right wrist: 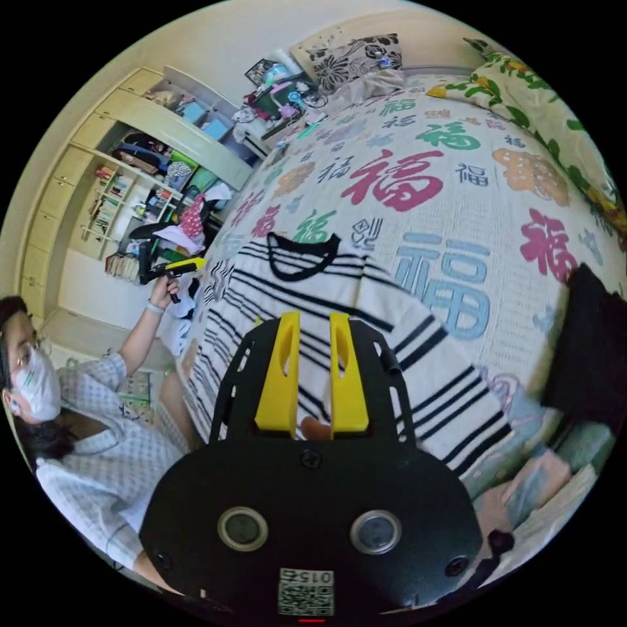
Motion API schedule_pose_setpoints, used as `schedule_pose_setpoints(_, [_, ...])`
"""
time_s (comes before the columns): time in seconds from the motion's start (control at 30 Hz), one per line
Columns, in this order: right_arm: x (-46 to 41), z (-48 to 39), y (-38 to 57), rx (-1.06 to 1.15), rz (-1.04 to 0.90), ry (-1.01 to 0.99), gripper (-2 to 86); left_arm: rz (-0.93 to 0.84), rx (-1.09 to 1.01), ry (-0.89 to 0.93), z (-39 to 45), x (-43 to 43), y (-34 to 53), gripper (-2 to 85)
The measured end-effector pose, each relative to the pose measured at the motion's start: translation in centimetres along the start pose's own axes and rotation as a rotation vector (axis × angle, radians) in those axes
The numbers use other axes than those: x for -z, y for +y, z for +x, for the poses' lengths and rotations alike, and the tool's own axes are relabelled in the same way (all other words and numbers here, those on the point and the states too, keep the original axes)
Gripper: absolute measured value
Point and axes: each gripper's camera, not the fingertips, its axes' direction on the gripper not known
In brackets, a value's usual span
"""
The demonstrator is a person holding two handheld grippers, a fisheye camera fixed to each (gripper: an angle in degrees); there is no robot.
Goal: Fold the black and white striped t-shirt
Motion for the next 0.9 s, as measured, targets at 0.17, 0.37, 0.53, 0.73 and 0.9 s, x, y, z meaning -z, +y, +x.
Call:
schedule_pose_setpoints(0.17, [2.0, -1.8, 14.0, -0.054, -0.108, -0.086, 10.6, -0.159, 0.15, 0.099, -0.6, 4.3, 14.7, 7.8])
schedule_pose_setpoints(0.37, [-1.1, -3.1, 31.2, -0.333, -0.261, -0.119, 12.8, -0.436, 0.339, 0.258, 3.3, 2.4, 30.1, 9.8])
schedule_pose_setpoints(0.53, [-3.5, -4.9, 37.1, -0.369, -0.268, -0.077, 13.1, -0.483, 0.358, 0.294, 5.1, 1.4, 33.5, 10.4])
schedule_pose_setpoints(0.73, [-5.6, -5.7, 39.0, -0.353, -0.337, -0.108, 10.4, -0.559, 0.258, 0.231, 7.2, 0.4, 33.1, 8.6])
schedule_pose_setpoints(0.9, [-7.7, -5.5, 41.8, -0.386, -0.346, -0.083, 2.0, -0.585, 0.252, 0.219, 7.8, -0.2, 34.1, 0.7])
